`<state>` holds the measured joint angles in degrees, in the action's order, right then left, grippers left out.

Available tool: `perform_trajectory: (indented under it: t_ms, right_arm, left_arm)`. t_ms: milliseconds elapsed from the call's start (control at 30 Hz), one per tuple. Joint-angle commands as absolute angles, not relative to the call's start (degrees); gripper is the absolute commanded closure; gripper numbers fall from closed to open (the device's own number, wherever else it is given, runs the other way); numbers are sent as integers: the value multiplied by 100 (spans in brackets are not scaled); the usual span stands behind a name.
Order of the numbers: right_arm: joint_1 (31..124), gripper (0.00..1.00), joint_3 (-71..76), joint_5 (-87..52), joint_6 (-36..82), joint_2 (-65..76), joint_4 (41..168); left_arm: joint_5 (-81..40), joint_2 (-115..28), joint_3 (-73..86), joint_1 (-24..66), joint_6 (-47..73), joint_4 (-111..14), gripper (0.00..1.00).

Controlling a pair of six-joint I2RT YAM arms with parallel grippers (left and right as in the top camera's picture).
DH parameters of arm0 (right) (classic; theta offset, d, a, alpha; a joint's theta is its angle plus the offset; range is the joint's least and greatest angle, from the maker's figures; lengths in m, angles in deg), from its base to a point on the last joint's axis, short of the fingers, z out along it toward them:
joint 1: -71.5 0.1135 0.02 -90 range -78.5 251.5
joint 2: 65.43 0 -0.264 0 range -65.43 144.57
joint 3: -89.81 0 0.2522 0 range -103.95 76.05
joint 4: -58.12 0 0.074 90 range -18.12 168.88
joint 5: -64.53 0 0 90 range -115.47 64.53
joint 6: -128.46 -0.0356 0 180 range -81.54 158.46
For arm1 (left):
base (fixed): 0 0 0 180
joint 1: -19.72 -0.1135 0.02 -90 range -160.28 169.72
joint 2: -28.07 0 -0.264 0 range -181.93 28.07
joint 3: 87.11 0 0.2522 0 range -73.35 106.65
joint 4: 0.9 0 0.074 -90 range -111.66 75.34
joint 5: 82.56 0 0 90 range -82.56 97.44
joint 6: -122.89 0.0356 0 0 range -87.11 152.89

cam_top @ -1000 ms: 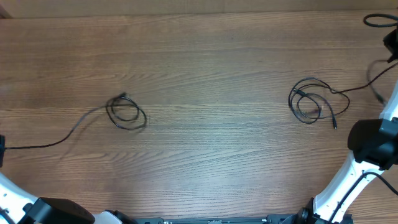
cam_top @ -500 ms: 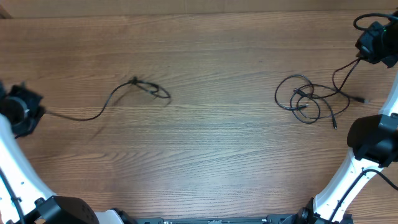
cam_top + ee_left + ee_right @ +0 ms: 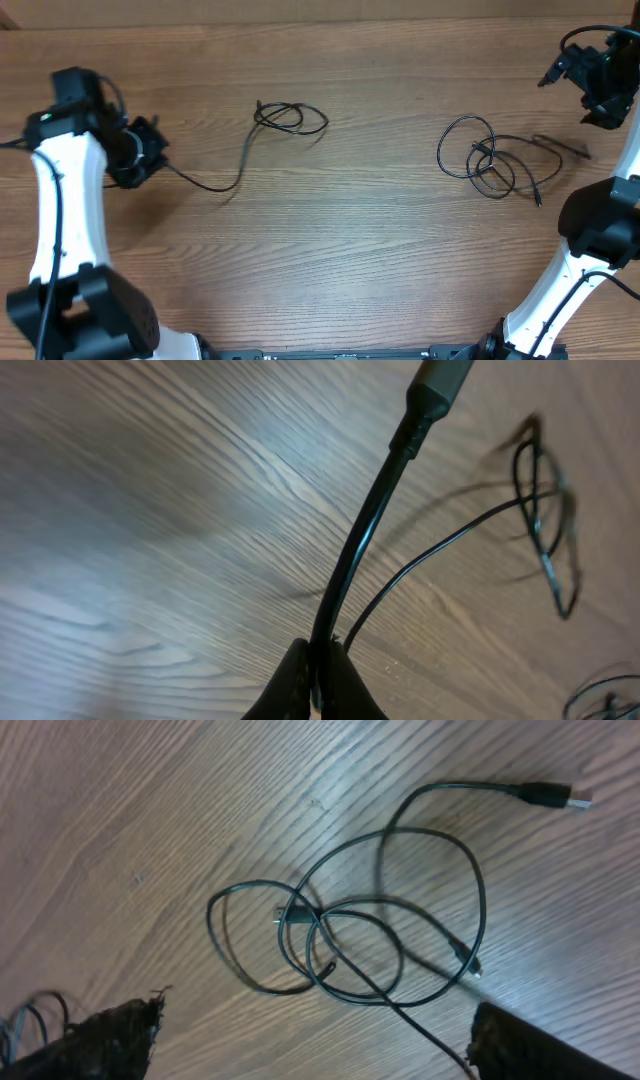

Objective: Untangle cables

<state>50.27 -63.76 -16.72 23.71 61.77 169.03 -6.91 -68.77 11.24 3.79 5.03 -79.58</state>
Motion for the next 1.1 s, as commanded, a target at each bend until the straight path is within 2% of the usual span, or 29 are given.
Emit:
perform_trajectory:
  t_ms: [0,233,600,833,1067]
  right_arm:
    - [5068,0,-6371,-1632,2378,6201,16894]
    - [5363,0,-6212,-1639,2680,6201,16890]
    - [6557,0,-5464,-1333,2680,6201,16297]
    - [7669,0,-4835,-645,3622,6201,15298]
    - [8766,0,-4085,-586,3554,6205,13664]
  left_arm:
    - [-724,-7150,1089,707,750,-7910,96]
    - [-724,-7668,1089,1197,787,-7908,96]
    - [-742,-8466,1089,1936,910,-7818,96]
    - [-704,-8973,1089,2301,971,-7783,96]
    - [-709,-9296,1074,2401,1122,-7897,96]
